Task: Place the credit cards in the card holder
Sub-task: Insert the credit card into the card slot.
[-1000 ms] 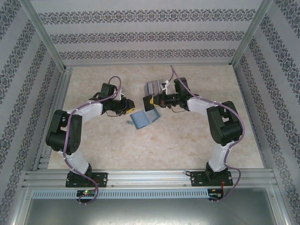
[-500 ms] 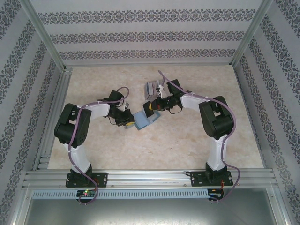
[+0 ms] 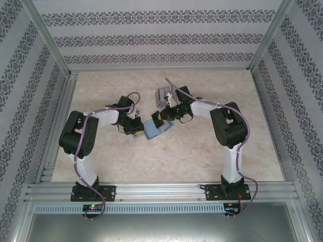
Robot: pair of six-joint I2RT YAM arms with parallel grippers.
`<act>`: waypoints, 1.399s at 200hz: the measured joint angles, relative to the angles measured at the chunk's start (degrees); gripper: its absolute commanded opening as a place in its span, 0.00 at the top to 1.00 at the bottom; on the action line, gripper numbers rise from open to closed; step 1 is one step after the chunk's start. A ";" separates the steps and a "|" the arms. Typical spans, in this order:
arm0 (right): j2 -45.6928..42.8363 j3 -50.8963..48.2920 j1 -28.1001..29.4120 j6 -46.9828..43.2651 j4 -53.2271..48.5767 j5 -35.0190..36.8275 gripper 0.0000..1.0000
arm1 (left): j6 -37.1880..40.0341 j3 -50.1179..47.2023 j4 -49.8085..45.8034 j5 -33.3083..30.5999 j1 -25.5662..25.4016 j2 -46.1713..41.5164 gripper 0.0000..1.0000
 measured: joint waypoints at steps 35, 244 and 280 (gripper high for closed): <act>0.26 0.00 0.26 -0.09 -0.02 0.04 1.00 | 0.20 0.61 -0.81 -0.11 -0.02 0.24 0.89; -1.31 -0.66 4.02 2.19 -6.05 4.87 0.99 | 0.63 1.36 -1.64 -0.68 -0.24 0.70 0.89; 0.11 2.67 6.19 1.95 -9.03 6.73 0.97 | 0.63 1.36 -1.64 -0.70 -0.24 0.70 0.89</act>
